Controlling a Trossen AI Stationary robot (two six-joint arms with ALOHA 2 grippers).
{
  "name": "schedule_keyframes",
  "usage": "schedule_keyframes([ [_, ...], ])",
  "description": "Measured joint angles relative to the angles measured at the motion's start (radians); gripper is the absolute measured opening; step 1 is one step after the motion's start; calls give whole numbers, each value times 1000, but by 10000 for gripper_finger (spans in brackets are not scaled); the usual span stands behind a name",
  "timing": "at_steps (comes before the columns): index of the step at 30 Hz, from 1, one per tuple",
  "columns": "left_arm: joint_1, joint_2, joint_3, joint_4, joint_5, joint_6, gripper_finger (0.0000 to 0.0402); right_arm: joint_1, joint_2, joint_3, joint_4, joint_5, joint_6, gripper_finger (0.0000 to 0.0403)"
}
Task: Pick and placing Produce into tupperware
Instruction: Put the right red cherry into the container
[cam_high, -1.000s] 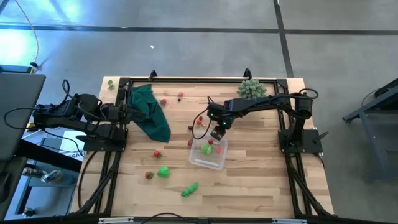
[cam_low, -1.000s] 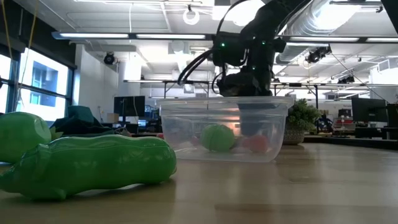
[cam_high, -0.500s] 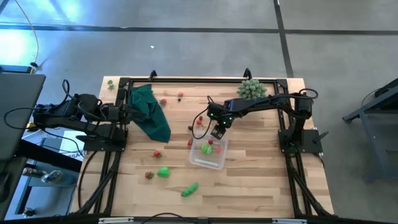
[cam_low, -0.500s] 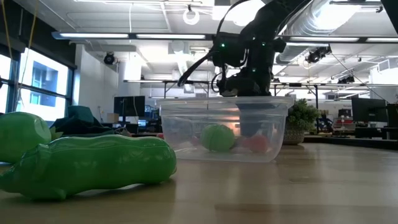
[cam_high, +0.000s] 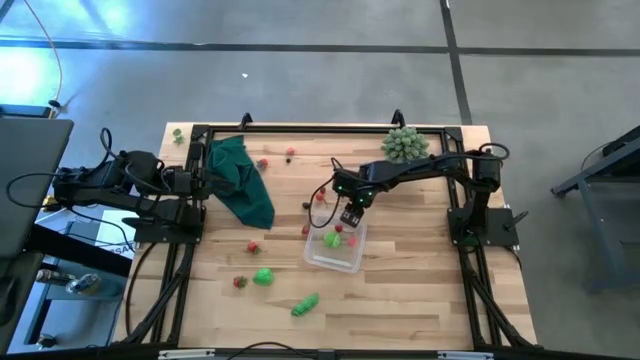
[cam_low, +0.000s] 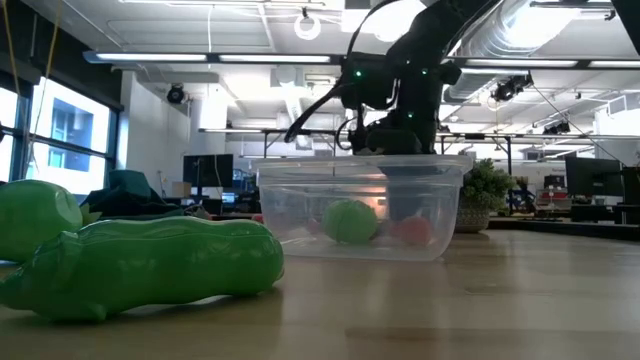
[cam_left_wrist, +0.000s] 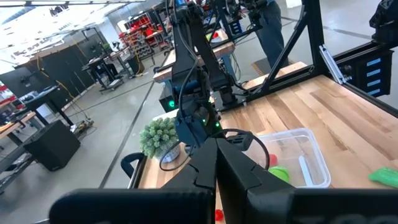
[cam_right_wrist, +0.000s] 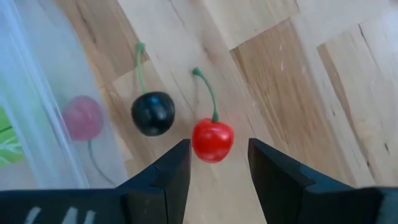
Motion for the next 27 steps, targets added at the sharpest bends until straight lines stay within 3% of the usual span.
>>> schedule_keyframes([
  [27, 0, 0, 0, 0, 0, 0, 1, 1, 26, 0, 20, -15, -33, 95],
])
